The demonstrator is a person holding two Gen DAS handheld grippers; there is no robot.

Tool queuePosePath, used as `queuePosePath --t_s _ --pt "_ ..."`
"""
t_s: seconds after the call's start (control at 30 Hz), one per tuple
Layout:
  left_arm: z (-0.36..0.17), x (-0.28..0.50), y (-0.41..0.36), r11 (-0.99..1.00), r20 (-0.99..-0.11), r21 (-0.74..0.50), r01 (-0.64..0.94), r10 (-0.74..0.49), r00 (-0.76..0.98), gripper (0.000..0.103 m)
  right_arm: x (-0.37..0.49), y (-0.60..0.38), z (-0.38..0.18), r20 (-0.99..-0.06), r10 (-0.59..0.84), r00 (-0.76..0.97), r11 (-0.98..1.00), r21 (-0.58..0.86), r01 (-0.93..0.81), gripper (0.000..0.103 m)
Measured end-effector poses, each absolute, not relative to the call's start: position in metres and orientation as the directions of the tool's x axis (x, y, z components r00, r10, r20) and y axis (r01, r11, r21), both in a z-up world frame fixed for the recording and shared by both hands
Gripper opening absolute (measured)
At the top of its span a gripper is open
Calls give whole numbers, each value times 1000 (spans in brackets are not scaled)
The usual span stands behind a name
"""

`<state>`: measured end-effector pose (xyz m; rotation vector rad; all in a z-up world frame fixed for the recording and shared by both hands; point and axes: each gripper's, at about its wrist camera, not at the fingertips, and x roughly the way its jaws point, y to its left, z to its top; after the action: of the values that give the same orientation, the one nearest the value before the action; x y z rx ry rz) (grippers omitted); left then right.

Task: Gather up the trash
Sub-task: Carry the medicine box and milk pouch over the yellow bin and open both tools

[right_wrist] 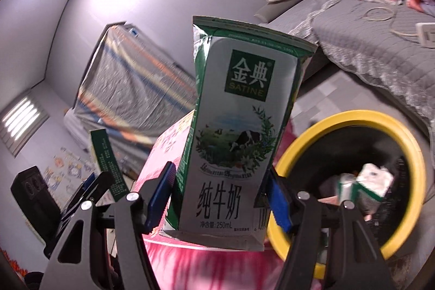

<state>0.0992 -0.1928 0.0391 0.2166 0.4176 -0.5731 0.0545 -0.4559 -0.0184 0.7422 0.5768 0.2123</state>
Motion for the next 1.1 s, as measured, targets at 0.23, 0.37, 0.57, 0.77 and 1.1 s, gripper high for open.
queuePosePath --t_s 0.23,0.37,0.57,0.77,1.1 --pt "30 98 -235 777 -450 111 620 -517 728 69 36 -484 -31 -441 273 855 741 663 105 61" --pt "22 103 -253 762 -469 110 638 -526 709 69 39 -490 -36 -474 215 854 759 631 159 61" --pt "3 119 -278 737 -506 82 671 -550 665 69 41 -498 -52 -519 157 840 765 602 229 61" --pt "-31 141 -314 701 -556 73 709 -562 612 69 41 -501 -70 -597 56 800 782 524 336 61" --pt "-88 184 -338 720 -690 -33 693 -518 505 71 41 -507 -95 -658 43 752 769 502 396 61"
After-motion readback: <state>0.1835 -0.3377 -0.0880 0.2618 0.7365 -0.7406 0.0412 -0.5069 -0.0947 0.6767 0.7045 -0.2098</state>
